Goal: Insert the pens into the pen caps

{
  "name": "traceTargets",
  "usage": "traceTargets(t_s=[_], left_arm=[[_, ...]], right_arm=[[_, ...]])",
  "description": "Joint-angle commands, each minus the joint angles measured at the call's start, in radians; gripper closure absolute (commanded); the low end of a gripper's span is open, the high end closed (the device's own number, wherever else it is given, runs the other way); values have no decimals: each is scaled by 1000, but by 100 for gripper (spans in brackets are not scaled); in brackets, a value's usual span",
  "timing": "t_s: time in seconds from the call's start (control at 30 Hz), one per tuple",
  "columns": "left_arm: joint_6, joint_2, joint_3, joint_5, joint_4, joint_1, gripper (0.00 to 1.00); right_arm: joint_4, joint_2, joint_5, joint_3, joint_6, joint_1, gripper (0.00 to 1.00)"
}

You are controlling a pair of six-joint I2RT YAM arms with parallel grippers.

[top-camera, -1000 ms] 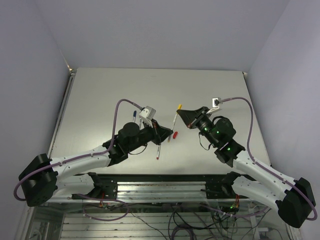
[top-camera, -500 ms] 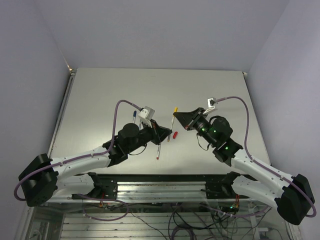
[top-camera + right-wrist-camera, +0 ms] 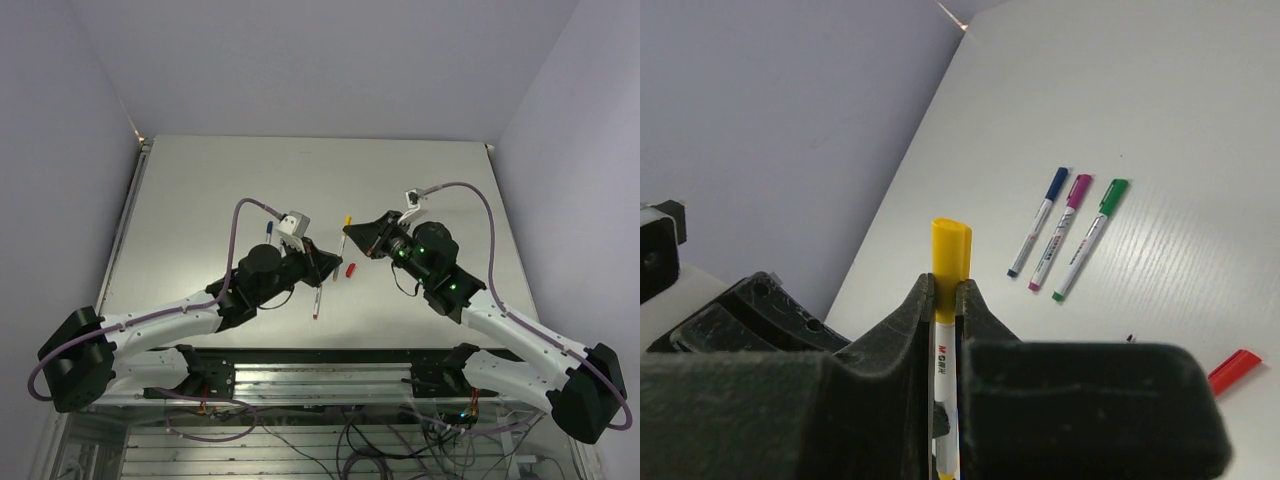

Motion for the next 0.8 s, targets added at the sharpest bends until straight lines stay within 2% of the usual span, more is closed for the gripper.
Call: traceTargets(t_s=[0.0, 0.27, 0.53, 0.77], left_arm=[[37, 3, 85, -36, 81, 12, 93], [10, 16, 108, -15, 141, 77, 93], [-9, 22, 134, 3, 200, 163, 93], [-17, 43, 160, 29, 212, 183, 93]], right_arm=[[-149, 21, -58, 15, -45, 16, 100], [-236, 56, -54, 30, -93, 56, 100], [-254, 89, -32, 1, -65, 127, 100], [-267, 141, 0, -3, -51, 177, 100]])
